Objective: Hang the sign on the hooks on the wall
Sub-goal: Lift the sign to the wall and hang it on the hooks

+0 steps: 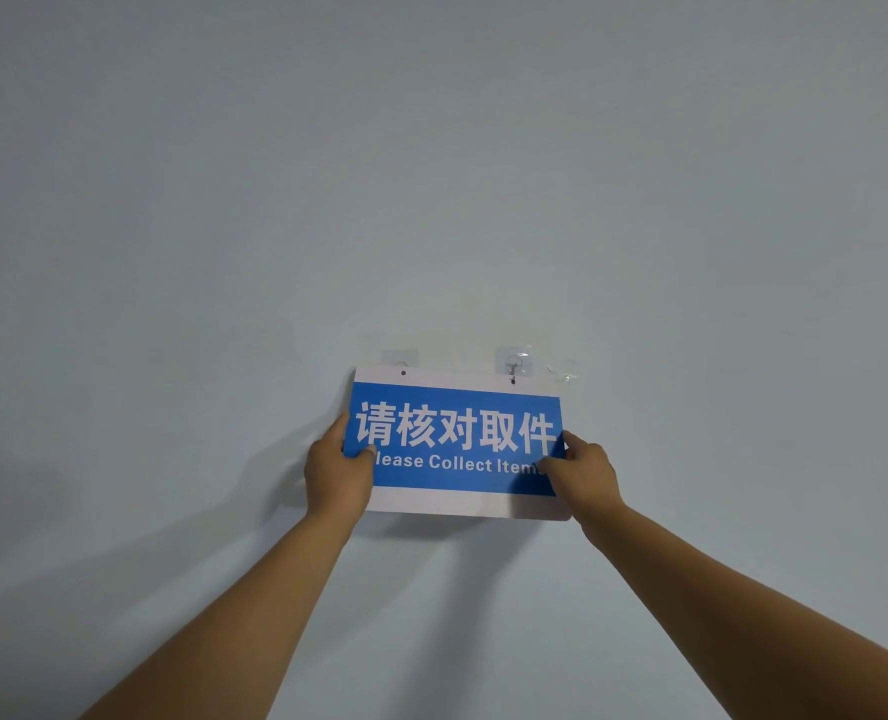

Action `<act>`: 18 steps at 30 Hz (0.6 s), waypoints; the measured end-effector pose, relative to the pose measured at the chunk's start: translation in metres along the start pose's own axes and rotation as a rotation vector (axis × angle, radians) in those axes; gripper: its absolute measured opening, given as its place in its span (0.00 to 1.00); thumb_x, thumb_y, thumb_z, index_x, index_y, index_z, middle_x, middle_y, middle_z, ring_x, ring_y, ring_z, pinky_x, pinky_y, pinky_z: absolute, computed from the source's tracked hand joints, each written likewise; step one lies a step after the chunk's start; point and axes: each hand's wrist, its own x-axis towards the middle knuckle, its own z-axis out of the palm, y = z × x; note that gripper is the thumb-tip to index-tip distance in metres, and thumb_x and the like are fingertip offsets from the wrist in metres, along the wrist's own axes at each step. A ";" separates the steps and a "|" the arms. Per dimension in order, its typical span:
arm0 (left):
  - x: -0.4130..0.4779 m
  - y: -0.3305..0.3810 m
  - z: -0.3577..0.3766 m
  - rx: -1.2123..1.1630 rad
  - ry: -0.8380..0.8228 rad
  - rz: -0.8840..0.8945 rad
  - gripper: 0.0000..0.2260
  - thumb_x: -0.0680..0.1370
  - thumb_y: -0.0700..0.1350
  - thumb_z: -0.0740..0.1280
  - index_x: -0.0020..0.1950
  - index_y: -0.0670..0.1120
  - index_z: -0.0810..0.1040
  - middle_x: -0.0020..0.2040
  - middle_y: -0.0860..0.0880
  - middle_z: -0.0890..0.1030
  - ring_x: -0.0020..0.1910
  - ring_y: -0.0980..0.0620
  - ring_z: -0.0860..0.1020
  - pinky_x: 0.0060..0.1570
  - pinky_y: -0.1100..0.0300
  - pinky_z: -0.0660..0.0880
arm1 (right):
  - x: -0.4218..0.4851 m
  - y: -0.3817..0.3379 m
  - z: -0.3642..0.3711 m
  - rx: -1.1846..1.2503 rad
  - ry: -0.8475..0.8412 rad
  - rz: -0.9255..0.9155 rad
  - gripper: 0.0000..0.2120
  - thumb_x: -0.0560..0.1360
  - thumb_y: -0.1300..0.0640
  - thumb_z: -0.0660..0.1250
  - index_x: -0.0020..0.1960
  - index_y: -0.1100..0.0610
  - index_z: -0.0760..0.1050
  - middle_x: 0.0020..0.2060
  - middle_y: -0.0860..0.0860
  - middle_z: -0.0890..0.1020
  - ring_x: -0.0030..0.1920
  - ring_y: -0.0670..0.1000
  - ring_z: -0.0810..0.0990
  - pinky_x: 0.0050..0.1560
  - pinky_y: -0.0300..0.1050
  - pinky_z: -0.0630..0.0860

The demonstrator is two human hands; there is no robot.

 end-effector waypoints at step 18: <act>0.016 0.016 -0.006 0.101 -0.026 -0.019 0.14 0.78 0.35 0.64 0.54 0.55 0.76 0.42 0.56 0.80 0.40 0.53 0.80 0.33 0.60 0.75 | -0.008 0.000 -0.008 0.146 -0.003 -0.023 0.23 0.79 0.57 0.66 0.74 0.52 0.70 0.56 0.52 0.77 0.54 0.56 0.77 0.47 0.52 0.75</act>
